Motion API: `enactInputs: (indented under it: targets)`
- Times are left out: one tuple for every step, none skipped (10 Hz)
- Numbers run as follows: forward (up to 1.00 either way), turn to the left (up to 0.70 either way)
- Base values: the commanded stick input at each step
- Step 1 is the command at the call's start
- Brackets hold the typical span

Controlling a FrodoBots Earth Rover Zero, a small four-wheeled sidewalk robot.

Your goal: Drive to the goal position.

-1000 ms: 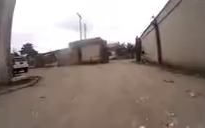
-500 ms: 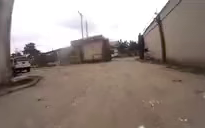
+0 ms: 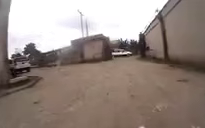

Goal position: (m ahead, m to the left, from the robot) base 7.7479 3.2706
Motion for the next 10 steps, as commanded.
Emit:
enactInputs:
  targets:
    - [0.3, 0.0]
    - [0.3, 0.0]
    - [0.3, 0.0]
    - [0.3, 0.0]
    - [0.3, 0.0]
    - [0.3, 0.0]
    - [0.3, 0.0]
    - [0.3, 0.21]
    - [0.3, 0.45]
    - [0.3, 0.58]
